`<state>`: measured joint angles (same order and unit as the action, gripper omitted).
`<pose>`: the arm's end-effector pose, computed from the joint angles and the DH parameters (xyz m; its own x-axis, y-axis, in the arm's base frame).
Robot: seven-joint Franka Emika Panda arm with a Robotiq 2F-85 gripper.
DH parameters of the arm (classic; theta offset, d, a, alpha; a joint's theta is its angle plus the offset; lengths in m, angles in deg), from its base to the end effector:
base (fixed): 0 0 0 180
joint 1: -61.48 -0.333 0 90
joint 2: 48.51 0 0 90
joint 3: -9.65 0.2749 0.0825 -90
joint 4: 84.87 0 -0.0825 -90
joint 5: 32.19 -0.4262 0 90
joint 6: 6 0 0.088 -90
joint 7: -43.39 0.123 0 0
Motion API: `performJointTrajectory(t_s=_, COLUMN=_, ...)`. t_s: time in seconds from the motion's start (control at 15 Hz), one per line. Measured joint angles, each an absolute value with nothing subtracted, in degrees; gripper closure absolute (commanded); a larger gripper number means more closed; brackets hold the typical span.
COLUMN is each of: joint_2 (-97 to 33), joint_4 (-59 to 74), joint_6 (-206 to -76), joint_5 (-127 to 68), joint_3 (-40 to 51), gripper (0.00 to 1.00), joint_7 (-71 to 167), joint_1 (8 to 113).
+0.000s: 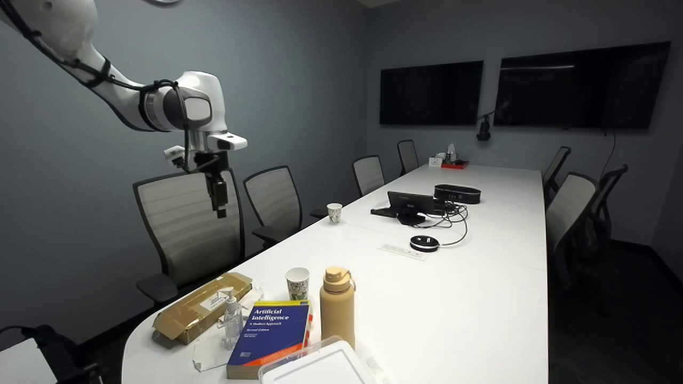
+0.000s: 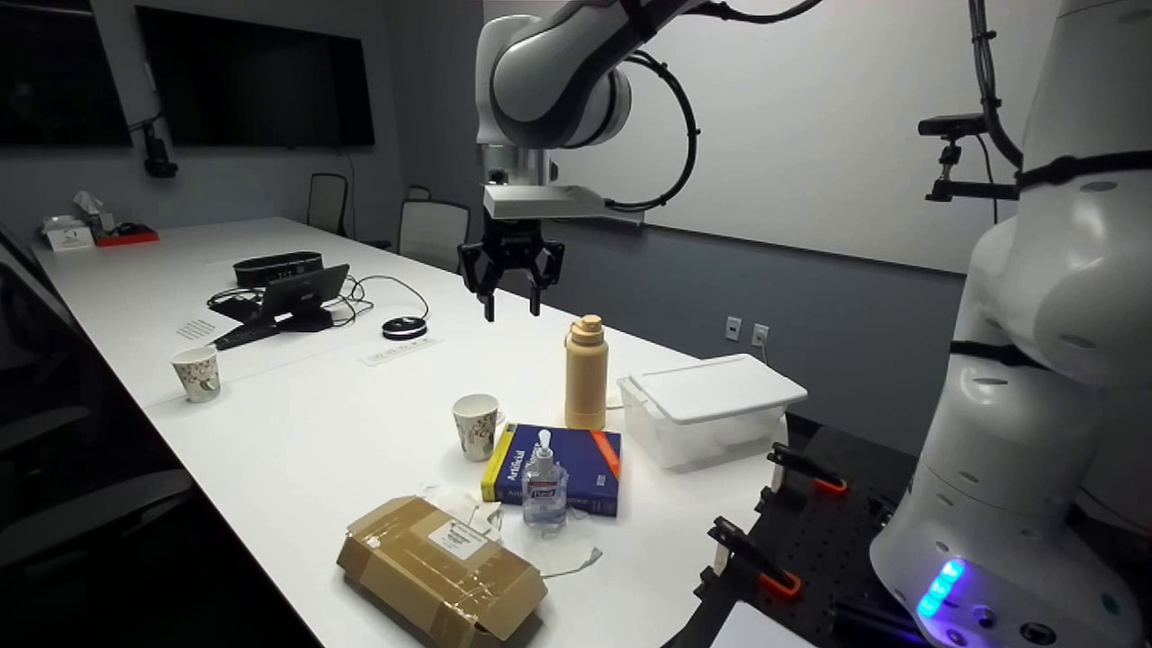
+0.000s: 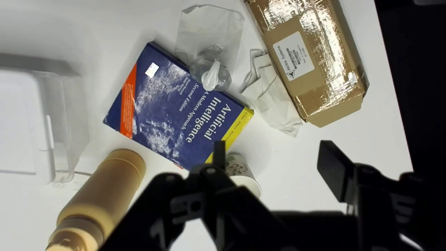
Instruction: Press down on the pump bottle.
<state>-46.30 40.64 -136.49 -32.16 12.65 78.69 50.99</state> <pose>0.5586 0.1341 0.2904 0.9276 -0.3716 0.0386 -0.3706 -0.9283 -0.0293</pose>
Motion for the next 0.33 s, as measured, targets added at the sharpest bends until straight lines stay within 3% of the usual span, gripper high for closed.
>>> performJointTrajectory(t_s=0.33, joint_2=-47.92, joint_4=40.34, joint_6=-134.83, joint_5=-31.11, joint_3=13.97, gripper=0.00, joint_7=78.72, joint_1=51.21)
